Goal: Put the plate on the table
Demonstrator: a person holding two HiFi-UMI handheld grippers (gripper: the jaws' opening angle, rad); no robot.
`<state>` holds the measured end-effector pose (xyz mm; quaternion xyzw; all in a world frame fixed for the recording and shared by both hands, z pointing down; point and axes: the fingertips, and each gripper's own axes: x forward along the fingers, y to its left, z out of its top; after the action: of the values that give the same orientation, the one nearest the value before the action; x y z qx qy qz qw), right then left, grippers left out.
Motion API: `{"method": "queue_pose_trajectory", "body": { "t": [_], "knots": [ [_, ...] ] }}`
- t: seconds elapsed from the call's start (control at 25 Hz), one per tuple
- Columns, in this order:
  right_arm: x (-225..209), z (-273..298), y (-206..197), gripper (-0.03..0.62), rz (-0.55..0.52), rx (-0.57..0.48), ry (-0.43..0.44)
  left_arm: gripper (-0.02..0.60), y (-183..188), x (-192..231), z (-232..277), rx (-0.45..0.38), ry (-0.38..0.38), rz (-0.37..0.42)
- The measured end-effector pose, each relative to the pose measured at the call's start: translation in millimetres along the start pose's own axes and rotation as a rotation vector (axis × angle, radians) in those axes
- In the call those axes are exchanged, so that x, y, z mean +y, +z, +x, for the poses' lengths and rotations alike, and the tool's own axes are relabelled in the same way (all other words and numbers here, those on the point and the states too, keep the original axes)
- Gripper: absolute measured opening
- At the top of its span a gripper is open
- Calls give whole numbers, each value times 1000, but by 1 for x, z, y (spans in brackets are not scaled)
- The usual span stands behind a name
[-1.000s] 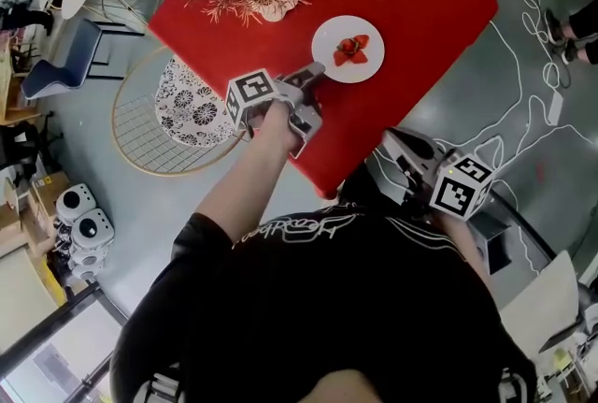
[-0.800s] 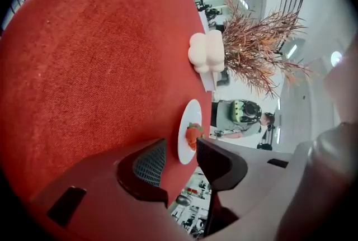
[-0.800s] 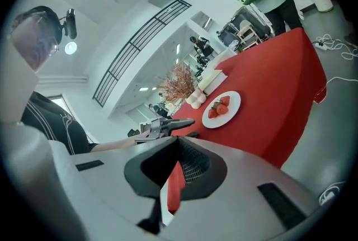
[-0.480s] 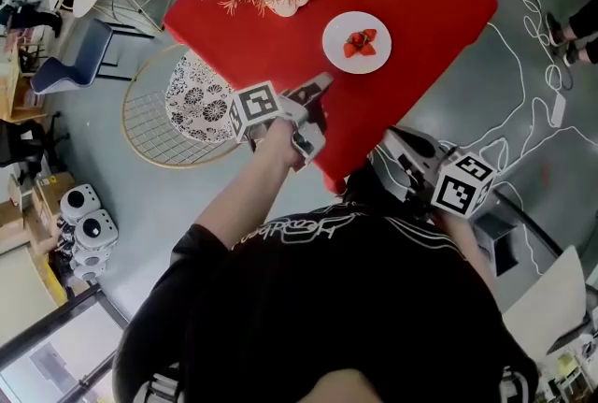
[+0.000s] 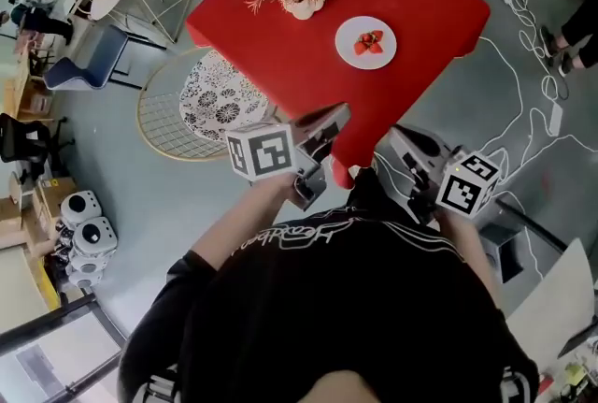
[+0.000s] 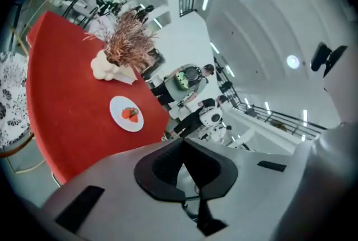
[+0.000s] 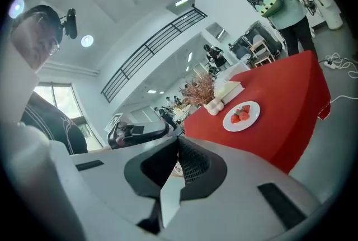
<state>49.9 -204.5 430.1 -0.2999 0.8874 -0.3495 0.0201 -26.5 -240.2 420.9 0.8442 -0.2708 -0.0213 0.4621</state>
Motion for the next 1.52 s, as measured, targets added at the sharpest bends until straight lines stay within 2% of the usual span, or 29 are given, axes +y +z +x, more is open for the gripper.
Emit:
{"method": "queue_pose_trajectory", "body": {
  "t": [0.16, 0.36, 0.44, 0.6, 0.76, 0.88, 1.04, 1.28, 1.52],
  "knots": [
    [33, -16, -6, 8, -55, -28, 4, 8, -21, -34, -34, 32, -25, 166],
    [68, -31, -5, 8, -127, -56, -2, 8, -43, -75, -65, 103, -50, 417],
    [84, -34, -3, 8, -166, -57, 7, 8, -50, -88, -72, 111, -56, 482],
    [115, -44, -7, 8, -230, -49, 44, 8, -64, -105, -84, 86, -78, 484],
    [144, -57, -26, 8, -250, -18, 63, 8, -74, -118, -105, 50, -60, 496],
    [152, -61, -32, 8, -245, -2, 70, 8, -75, -132, -113, 32, -95, 472],
    [163, -72, -28, 8, -274, -9, 76, 8, -78, -155, -119, 10, -114, 507],
    [180, -102, -21, 8, -296, -39, 86, 8, -89, -186, -125, -22, -142, 493],
    [193, -137, -25, 8, -312, -66, 100, 8, -114, -218, -122, -40, -158, 541]
  ]
}}
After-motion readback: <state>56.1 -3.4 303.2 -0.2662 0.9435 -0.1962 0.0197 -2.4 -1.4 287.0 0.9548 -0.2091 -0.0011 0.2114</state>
